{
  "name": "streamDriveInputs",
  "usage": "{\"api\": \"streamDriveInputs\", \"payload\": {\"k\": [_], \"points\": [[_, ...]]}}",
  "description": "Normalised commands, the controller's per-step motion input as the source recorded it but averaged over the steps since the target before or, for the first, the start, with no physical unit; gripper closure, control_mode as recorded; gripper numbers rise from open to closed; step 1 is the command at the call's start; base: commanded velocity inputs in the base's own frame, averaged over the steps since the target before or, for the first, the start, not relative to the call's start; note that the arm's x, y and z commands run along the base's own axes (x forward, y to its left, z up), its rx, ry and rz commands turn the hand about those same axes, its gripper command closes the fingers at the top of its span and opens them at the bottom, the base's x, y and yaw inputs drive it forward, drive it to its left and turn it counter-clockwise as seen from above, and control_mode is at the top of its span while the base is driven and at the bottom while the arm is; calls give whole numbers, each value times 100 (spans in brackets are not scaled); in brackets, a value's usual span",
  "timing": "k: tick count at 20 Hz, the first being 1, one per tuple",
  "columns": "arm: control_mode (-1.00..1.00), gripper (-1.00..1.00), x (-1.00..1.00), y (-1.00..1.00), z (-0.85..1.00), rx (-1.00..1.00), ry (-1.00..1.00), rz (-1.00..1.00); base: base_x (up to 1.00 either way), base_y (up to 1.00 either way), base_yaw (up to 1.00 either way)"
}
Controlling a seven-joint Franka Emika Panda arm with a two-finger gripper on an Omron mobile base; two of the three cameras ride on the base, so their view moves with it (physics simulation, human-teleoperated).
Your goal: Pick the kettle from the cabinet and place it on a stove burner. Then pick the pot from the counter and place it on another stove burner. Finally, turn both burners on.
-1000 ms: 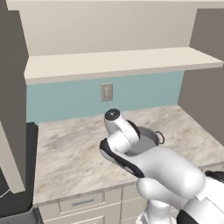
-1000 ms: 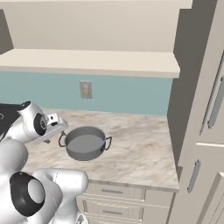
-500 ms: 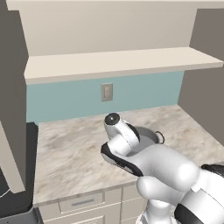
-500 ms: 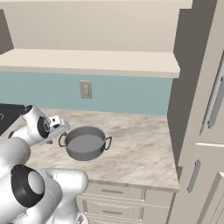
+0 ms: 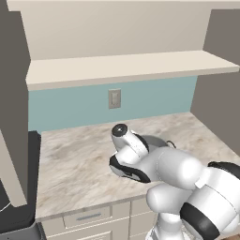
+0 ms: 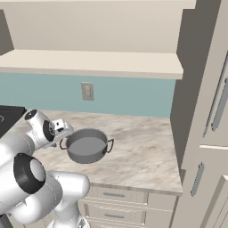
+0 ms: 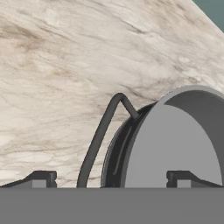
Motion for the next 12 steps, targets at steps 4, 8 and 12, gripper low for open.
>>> {"api": "streamDriveInputs", "payload": {"k": [4, 8, 12], "points": [[-100, -100, 25, 0, -5, 0, 0, 0, 0, 0, 0], [-100, -100, 20, 0, -9, 0, 0, 0, 0, 0, 0], [-100, -100, 5, 0, -14, 0, 0, 0, 0, 0, 0]]}}
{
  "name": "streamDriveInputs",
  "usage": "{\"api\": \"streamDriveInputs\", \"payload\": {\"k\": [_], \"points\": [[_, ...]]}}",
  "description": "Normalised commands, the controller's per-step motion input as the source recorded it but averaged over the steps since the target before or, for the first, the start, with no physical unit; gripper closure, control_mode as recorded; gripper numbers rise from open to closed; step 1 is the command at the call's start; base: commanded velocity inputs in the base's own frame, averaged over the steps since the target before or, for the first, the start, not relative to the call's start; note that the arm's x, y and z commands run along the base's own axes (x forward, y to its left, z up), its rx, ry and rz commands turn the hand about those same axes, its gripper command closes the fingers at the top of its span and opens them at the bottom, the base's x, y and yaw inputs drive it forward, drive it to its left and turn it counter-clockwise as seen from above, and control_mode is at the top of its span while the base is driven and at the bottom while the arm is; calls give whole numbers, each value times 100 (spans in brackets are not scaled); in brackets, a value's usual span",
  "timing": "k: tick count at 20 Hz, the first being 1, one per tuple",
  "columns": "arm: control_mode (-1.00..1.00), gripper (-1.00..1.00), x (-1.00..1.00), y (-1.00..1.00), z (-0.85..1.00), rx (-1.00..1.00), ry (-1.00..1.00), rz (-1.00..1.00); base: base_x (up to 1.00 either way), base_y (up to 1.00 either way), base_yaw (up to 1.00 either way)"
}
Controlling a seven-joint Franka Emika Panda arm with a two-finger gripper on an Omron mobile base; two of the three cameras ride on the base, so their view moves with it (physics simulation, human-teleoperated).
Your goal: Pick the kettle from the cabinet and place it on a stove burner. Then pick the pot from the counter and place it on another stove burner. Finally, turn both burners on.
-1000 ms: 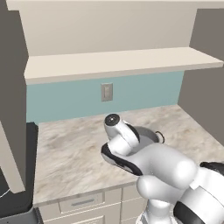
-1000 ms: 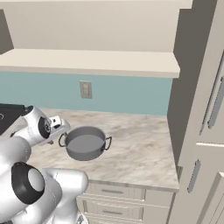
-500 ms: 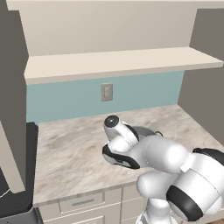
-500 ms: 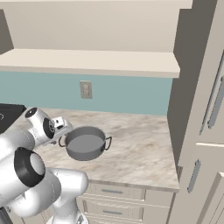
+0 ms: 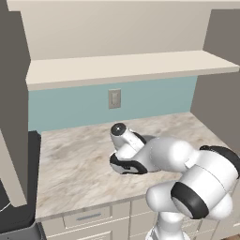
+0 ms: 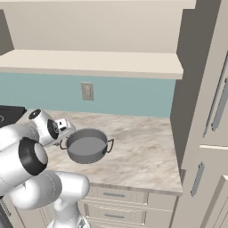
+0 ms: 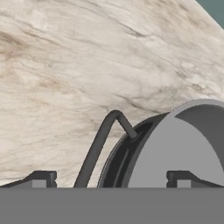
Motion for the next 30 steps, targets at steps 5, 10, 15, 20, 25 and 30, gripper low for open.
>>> {"api": "streamDriveInputs", "payload": {"k": [5, 10, 15, 20, 25, 30], "points": [[-100, -100, 0, 0, -20, 0, -1, 0, 0, 0, 0], [-100, -100, 0, 0, -16, 0, -1, -2, 0, 0, 0], [-100, -100, 5, 0, -9, 0, 0, -2, 0, 0, 0], [-100, -100, 7, 0, -7, 0, 0, -1, 0, 0, 0], [-100, 100, 2, 0, -6, 0, 0, 0, 0, 0, 0], [-100, 100, 0, 0, -6, 0, -1, 0, 0, 0, 0]]}}
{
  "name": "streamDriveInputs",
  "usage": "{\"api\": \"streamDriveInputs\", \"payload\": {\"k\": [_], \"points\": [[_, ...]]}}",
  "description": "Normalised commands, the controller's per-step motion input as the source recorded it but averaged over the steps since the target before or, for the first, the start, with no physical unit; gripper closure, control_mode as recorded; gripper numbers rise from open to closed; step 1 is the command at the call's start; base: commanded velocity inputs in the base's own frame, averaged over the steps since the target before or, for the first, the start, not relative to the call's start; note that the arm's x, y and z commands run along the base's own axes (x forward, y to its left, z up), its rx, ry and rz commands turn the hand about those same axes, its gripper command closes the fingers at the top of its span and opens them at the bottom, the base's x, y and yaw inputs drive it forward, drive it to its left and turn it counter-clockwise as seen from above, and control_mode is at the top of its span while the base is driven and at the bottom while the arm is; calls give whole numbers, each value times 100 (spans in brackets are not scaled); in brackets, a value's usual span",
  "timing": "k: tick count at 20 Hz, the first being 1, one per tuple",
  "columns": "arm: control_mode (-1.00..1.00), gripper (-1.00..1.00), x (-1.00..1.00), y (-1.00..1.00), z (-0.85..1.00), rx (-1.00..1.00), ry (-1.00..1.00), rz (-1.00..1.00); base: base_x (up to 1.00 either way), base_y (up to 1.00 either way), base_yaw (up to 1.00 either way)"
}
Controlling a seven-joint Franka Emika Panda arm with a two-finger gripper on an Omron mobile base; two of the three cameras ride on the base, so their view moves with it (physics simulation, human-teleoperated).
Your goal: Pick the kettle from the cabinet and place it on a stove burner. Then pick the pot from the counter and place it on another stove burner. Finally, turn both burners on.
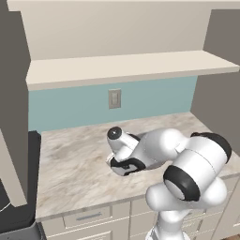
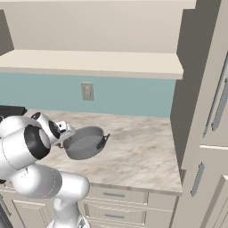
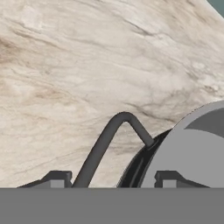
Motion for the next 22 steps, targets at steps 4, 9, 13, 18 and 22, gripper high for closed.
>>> {"api": "streamDriveInputs", "payload": {"k": [4, 9, 13, 18, 22], "points": [[-100, 100, 0, 0, -1, 0, -6, -1, 0, 0, 0], [-100, 100, -14, 0, 2, 0, -16, -1, 0, 0, 0], [-100, 100, -24, 0, 12, 0, -20, 0, 0, 0, 0], [-100, 100, -14, 0, 4, 0, -11, -3, 0, 0, 0], [-100, 100, 7, 0, 1, 0, 2, 0, 0, 0, 0]]}}
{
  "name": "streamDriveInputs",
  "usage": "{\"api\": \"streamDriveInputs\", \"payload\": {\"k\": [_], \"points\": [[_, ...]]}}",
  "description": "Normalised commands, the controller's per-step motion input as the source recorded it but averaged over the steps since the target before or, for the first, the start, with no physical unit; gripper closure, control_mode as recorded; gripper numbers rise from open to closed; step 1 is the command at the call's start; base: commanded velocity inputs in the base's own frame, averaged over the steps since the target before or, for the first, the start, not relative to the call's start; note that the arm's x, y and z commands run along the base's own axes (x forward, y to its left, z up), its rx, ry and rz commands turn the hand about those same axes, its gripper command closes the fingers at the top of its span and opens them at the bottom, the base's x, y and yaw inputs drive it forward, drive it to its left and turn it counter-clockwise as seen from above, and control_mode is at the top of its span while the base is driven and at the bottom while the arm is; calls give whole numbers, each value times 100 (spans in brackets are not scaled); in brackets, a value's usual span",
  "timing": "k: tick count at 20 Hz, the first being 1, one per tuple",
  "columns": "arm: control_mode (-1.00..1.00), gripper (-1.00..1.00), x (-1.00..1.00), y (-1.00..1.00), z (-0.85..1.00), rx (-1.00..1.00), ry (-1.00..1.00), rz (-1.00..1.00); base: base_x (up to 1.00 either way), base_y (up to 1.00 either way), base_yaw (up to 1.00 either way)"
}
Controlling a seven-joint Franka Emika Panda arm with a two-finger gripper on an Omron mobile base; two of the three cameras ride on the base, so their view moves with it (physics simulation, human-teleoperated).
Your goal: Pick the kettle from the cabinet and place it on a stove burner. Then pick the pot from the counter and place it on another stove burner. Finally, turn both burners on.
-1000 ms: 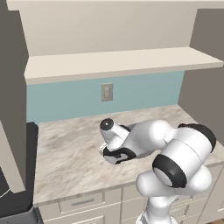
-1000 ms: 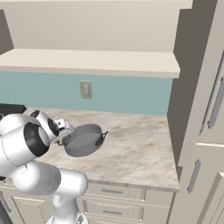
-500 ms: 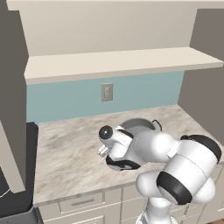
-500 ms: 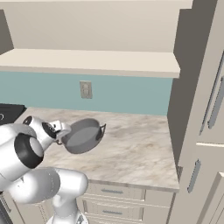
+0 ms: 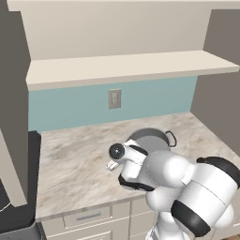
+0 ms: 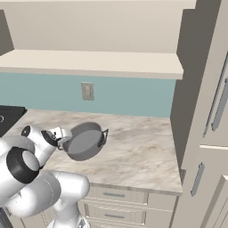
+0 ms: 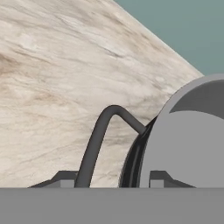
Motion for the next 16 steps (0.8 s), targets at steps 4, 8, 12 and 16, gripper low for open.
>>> {"api": "streamDriveInputs", "payload": {"k": [4, 8, 12, 16], "points": [[-100, 100, -1, -5, 16, 0, 3, 0, 0, 0, 0], [-100, 100, -8, 0, 21, 0, 1, 0, 0, 0, 0], [-100, 100, -12, 0, 29, 0, 1, 0, 0, 0, 0], [-100, 100, -10, 0, 36, 0, 5, 0, 0, 0, 0]]}}
